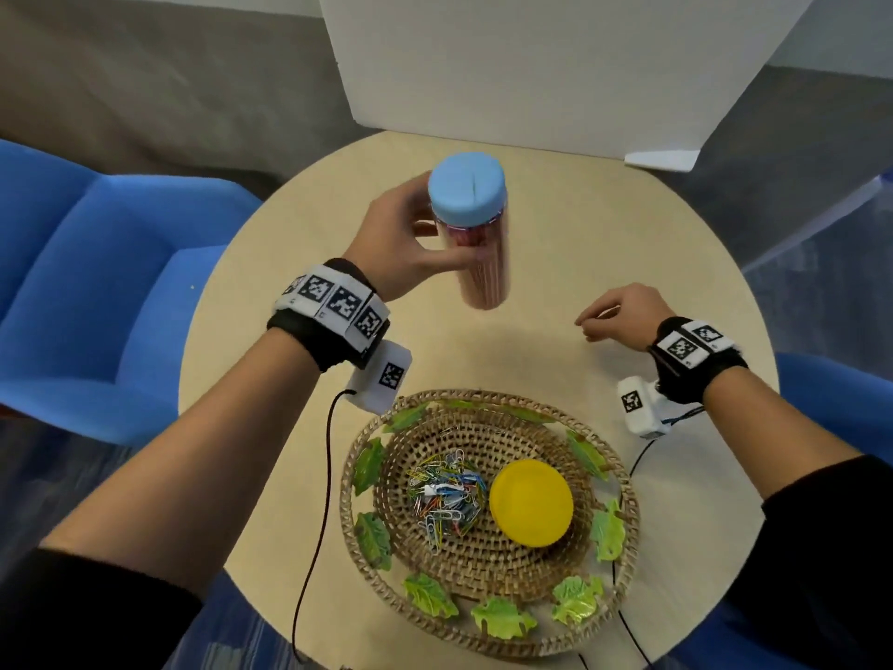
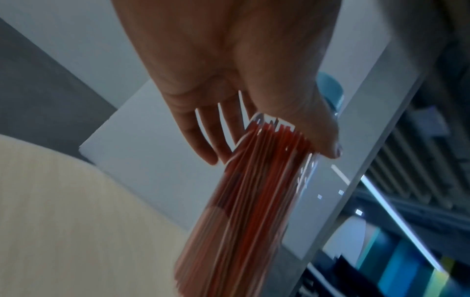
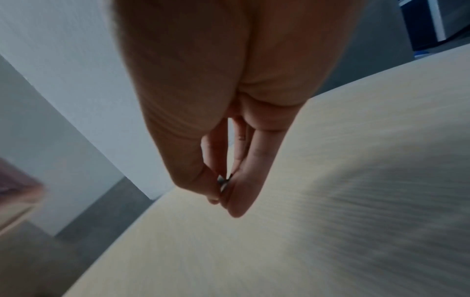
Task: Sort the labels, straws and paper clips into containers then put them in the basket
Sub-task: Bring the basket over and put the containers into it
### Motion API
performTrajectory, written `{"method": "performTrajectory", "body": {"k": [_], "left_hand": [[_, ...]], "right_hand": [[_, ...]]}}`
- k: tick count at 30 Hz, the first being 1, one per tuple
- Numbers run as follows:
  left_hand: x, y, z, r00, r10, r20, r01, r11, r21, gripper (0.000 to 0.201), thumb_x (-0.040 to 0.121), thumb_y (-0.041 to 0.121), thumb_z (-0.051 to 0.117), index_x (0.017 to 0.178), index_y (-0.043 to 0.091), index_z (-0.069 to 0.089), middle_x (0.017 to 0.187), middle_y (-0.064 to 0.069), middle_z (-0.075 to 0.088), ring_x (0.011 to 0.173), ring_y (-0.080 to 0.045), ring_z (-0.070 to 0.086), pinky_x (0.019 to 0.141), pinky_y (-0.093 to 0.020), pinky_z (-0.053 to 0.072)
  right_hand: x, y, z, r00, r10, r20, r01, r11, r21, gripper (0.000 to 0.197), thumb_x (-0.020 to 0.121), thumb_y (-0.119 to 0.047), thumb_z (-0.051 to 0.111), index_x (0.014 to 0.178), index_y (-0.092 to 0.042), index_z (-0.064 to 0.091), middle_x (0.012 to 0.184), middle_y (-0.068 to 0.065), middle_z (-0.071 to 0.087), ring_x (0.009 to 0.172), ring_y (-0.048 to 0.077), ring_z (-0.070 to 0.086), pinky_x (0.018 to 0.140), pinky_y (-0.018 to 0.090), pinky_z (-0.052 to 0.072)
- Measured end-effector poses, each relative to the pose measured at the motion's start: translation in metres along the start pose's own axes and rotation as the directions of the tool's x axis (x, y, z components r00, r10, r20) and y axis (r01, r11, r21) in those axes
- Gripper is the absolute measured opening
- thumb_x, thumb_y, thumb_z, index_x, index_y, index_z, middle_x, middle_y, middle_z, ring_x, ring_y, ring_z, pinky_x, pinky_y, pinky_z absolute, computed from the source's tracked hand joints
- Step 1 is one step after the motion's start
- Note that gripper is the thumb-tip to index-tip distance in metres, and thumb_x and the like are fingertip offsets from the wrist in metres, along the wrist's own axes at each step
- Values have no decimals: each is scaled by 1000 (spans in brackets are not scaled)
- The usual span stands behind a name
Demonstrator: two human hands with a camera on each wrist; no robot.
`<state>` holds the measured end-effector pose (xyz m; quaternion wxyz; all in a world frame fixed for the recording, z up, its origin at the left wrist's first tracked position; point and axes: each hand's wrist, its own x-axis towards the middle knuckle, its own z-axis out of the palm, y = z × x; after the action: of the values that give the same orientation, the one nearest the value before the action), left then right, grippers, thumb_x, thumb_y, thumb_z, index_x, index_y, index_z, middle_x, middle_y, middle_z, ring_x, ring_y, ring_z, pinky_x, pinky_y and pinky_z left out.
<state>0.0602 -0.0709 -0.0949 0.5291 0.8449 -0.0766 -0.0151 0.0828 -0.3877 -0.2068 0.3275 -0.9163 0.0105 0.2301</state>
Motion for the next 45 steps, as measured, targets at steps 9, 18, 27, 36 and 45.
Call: {"method": "performTrajectory", "body": {"k": [9, 18, 27, 36, 45], "left_hand": [[-109, 8, 9, 994, -65, -86, 33, 944, -328, 63, 70, 30, 86, 119, 23, 47, 115, -14, 52, 102, -35, 57, 89, -59, 51], [-172, -40, 74, 921, -390, -5, 297, 709, -640, 69, 71, 12, 85, 122, 35, 45, 125, -31, 51, 88, -34, 64, 85, -55, 55], [-189, -71, 81, 915, -403, -15, 394, 901, -180, 78, 57, 51, 89, 117, 35, 44, 111, -4, 64, 91, -20, 69, 79, -35, 59], [-177, -65, 61, 974, -227, -23, 216, 883, 417, 74, 52, 67, 82, 104, 25, 53, 101, 6, 61, 84, -13, 59, 71, -33, 55], [-177, -75, 68, 978, -209, 17, 129, 661, 739, 75, 57, 70, 77, 113, 24, 59, 107, 3, 52, 101, -16, 45, 86, -31, 46]], "right_hand": [[-76, -40, 1, 991, -131, -22, 132, 958, 254, 12, 83, -3, 71, 87, -11, 78, 76, 10, 75, 70, 21, 74, 75, 28, 59], [-137, -24, 40, 974, -227, -20, 228, 970, 90, 9, 84, -14, 73, 85, -21, 78, 85, -6, 73, 71, 13, 71, 73, 33, 60], [-165, -8, 46, 977, -178, -117, 177, 984, -20, 15, 80, -19, 79, 72, -29, 71, 72, -13, 70, 66, 0, 64, 68, 17, 52], [-202, -53, 85, 886, -391, 247, 394, 918, 40, 12, 75, -32, 85, 74, -23, 77, 72, -13, 71, 66, -4, 63, 63, 10, 46], [-191, -80, 143, 883, -390, 261, 456, 844, -282, 12, 86, -38, 71, 92, -30, 77, 92, -12, 73, 82, 5, 61, 81, 27, 50]]}}
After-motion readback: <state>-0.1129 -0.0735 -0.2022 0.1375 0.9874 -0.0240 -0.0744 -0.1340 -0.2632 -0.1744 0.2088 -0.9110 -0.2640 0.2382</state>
